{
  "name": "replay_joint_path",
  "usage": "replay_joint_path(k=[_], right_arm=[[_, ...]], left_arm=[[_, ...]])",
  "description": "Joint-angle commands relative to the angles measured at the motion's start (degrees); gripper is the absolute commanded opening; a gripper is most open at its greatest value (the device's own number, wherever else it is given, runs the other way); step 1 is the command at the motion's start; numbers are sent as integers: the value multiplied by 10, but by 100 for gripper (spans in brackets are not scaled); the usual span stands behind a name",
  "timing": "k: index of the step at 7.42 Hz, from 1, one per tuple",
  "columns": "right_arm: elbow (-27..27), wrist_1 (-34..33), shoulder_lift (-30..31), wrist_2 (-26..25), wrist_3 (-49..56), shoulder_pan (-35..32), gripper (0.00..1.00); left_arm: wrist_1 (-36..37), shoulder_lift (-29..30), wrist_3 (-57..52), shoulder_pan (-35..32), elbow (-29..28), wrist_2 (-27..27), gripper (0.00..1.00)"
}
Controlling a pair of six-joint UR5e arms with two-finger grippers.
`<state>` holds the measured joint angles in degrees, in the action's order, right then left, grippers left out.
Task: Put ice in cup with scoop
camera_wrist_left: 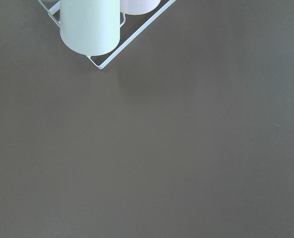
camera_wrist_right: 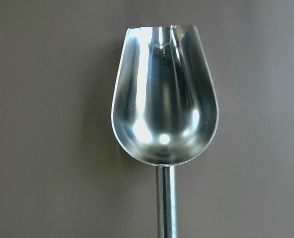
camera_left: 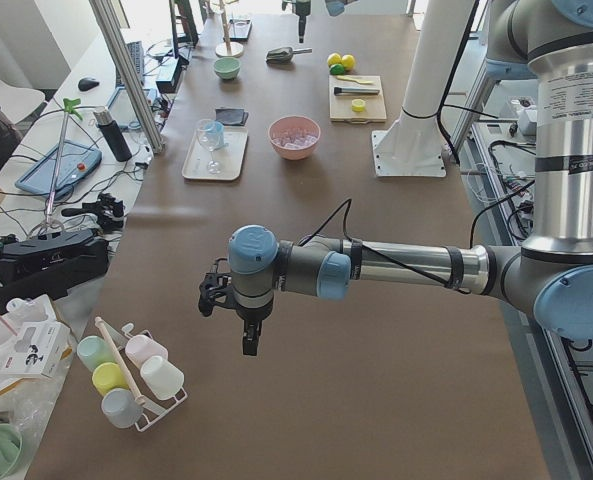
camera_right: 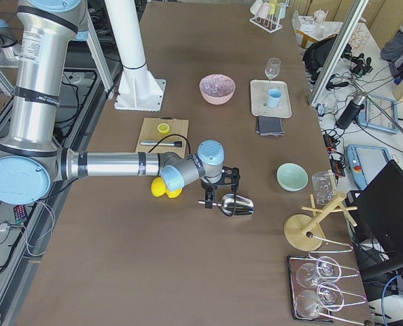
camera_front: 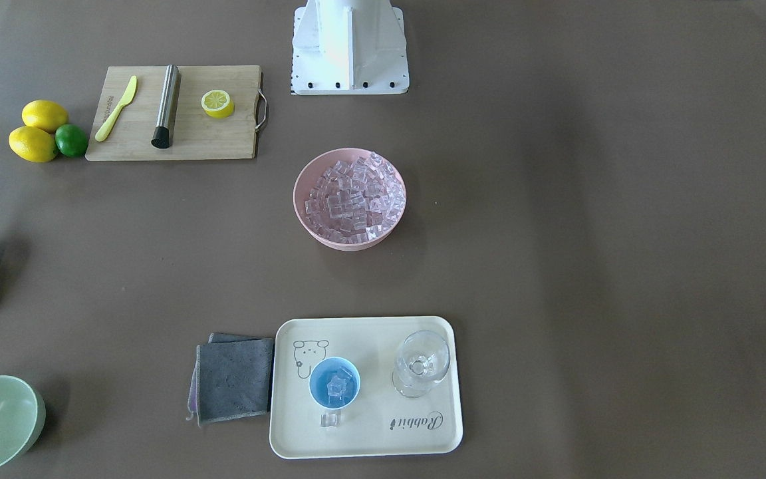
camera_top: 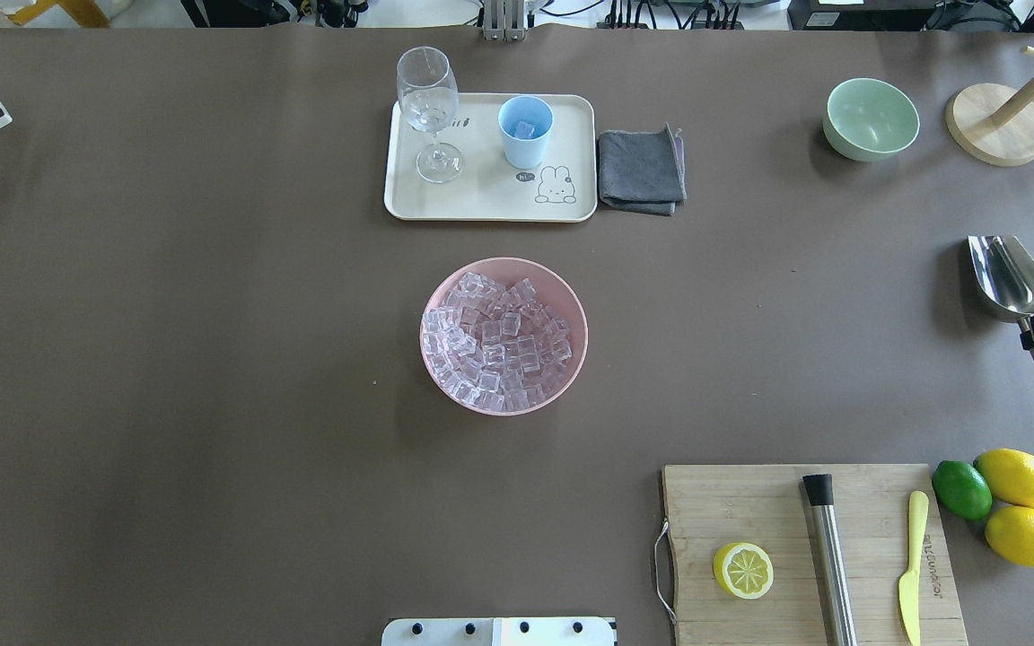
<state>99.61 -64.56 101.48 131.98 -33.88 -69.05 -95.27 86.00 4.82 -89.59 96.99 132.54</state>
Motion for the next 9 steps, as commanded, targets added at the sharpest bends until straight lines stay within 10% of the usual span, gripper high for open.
replay_joint_path(k=[1,4,9], right_arm=[[51,-211,-23,65,236,-151,100],[85,-385,-21,61,420,-262,100],[81,-391,0,19,420,-279,100]], left_arm=[[0,0,0,0,-1,0,99],[0,1,0,0,-2,0,99],[0,7,-2,1,-18,0,99]])
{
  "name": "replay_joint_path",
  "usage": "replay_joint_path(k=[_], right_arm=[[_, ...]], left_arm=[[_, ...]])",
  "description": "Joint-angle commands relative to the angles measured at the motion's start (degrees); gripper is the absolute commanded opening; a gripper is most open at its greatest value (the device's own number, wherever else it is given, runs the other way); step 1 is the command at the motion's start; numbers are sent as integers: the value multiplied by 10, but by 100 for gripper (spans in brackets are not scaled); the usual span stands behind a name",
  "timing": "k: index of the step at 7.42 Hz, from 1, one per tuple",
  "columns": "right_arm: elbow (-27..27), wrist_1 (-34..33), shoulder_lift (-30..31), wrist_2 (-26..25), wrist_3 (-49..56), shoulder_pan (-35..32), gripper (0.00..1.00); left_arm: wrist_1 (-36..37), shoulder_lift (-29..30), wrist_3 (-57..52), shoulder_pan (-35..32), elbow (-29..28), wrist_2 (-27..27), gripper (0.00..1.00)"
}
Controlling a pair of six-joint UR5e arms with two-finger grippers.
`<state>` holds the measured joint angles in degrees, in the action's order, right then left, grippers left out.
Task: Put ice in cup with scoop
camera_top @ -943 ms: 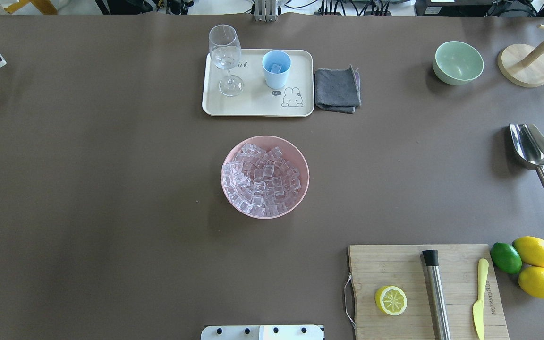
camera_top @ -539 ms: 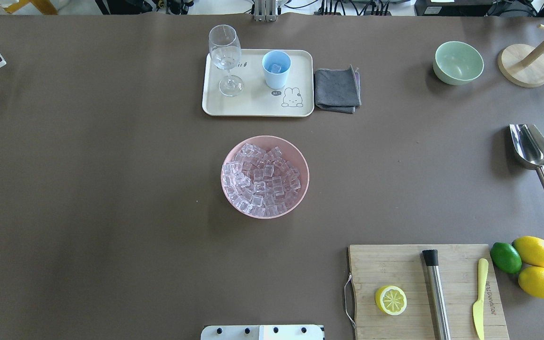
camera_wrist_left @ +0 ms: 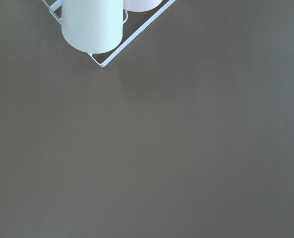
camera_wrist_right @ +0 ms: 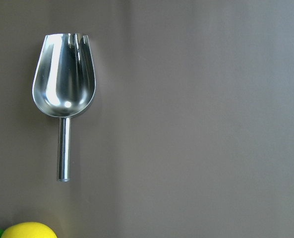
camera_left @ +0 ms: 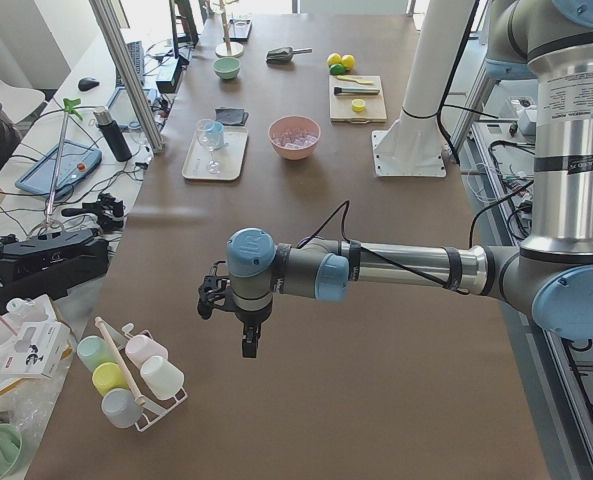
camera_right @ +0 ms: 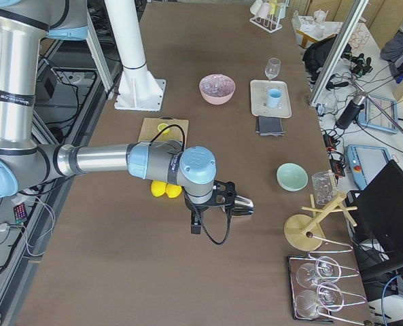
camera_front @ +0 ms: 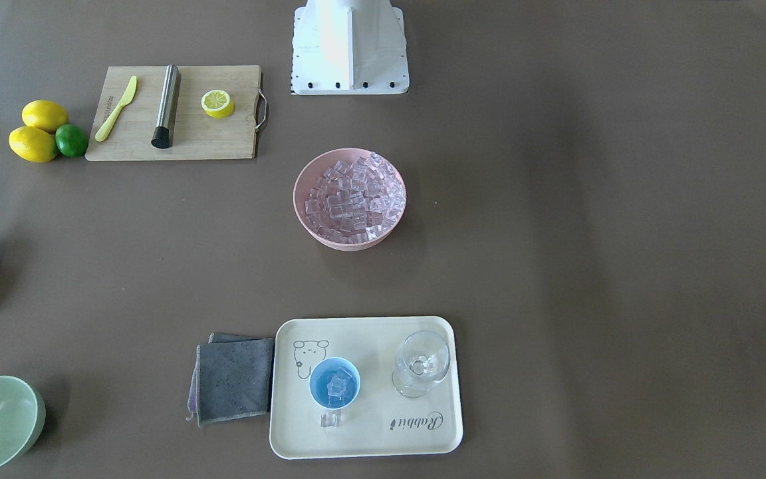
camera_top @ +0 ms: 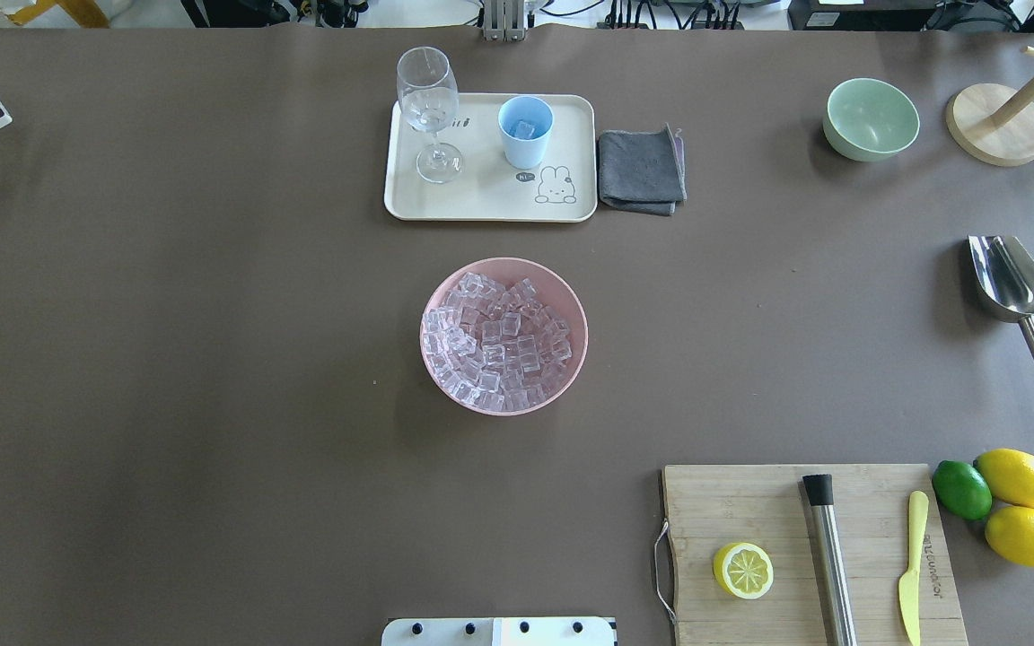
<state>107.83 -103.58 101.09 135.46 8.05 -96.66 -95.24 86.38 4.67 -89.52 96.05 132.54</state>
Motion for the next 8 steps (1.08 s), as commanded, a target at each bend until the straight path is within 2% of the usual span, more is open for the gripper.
replay_joint_path(k=[1,8], right_arm=[[0,0,2,-14,0,-3,100],[0,0,7,0,1,-4,100]], left_arm=[[0,4,-2,0,-9,-1,99],[0,14,-2,3,-23,-1,99]])
